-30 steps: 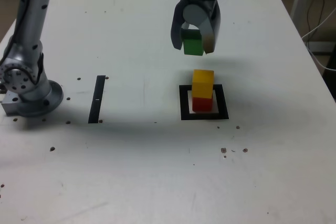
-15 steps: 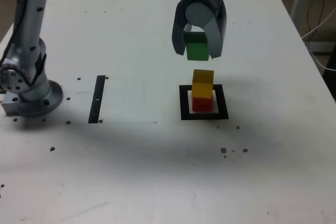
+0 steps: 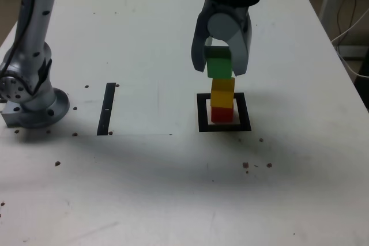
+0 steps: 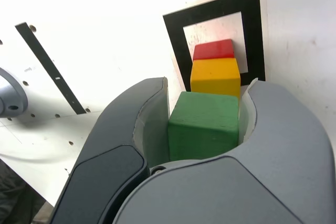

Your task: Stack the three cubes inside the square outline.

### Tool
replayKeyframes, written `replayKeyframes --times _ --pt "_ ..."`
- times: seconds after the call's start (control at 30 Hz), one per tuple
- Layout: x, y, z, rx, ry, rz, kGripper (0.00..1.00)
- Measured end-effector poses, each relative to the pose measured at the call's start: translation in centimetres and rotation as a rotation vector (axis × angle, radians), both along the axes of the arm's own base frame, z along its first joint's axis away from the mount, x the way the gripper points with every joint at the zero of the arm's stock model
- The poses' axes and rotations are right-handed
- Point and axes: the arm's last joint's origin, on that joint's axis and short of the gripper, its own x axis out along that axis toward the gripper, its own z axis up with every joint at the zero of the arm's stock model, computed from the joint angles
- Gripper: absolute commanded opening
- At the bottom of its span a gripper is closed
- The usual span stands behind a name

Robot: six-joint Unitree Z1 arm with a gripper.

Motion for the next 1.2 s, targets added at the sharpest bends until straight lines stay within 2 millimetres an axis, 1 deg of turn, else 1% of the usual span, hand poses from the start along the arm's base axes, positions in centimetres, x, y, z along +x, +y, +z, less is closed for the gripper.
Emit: replayKeyframes --times 0.57,0.73,0.77,0.8,0.87,0.9,0.93,0.97,1.0,1.07,1.2 --pt "0.6 -0.3 -1.2 -0.016 0.029 0.008 0.29" --pt "0.7 -0.3 -1.4 -0.017 0.029 0.008 0.32" --pt "0.7 -0.3 -1.4 -0.017 0.028 0.008 0.36" --pt "0.7 -0.3 -1.4 -0.017 0.029 0.009 0.41" --pt "0.7 -0.3 -1.5 -0.017 0.031 0.009 0.57" --pt "0.7 -0.3 -1.6 -0.017 0.032 0.009 0.68" --pt "0.7 -0.3 -1.7 -0.018 0.033 0.009 0.77" --pt "0.7 -0.3 -1.9 -0.02 0.036 0.009 0.84" --pt "0.7 -0.3 -2.0 -0.021 0.039 0.01 0.88" --pt "0.8 -0.4 -2.2 -0.024 0.043 0.01 0.92" --pt "0.7 -0.4 -2.3 -0.028 0.045 0.011 0.92"
